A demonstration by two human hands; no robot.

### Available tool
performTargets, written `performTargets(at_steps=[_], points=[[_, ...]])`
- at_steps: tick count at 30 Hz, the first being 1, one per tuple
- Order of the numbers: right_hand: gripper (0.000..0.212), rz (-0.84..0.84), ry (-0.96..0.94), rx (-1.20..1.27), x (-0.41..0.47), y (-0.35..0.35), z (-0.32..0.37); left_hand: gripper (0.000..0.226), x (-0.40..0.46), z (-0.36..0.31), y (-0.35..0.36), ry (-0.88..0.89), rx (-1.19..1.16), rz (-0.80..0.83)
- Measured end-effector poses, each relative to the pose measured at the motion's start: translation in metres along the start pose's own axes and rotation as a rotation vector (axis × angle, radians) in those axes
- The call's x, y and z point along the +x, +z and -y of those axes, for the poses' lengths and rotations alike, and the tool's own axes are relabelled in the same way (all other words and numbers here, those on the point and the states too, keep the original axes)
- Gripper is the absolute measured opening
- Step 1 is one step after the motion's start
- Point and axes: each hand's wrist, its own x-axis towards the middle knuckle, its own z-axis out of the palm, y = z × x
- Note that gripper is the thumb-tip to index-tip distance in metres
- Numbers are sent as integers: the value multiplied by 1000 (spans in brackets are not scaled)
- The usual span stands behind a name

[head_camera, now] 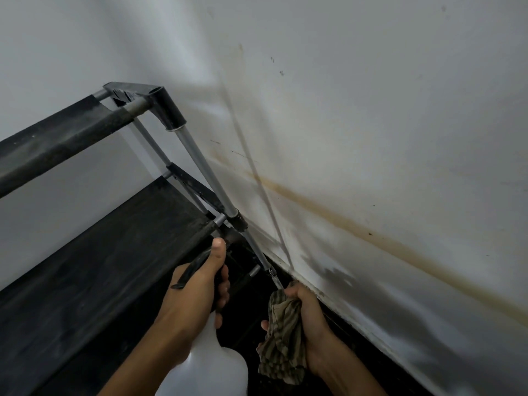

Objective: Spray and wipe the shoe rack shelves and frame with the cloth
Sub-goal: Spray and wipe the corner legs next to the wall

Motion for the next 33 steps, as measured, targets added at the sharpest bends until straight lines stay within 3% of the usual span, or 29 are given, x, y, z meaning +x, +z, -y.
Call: performTargets(at_steps=[10,12,17,21,24,26,29,31,33], points=[[41,-73,-229,-195,-6,3,2,59,1,8,-1,36,-12,15],[44,-162,-430,-313,-2,8,-1,60,3,13,-3,18,-35,16],[24,-240,-1222,-544,26,42,-10,60,15,23,-1,45,-6,52],[29,-358,-1528,-905,73,43,-18,61,24,29,3,108,-8,63],[28,-485,-1582,-1089,103,8,-27,59,30,37,2,100,-50,41],[31,-484,-1433,-1142,113,-19,-35,58,32,41,2,82,-74,40],[35,-442,-1288,-1015,111,-38,-42,57,38,45,6,81,-67,55],[37,-418,-1413,-917,100,-28,-36,58,41,45,10,76,-81,57],[38,-374,-1671,-868,82,-2,-20,59,40,44,11,102,-63,50]])
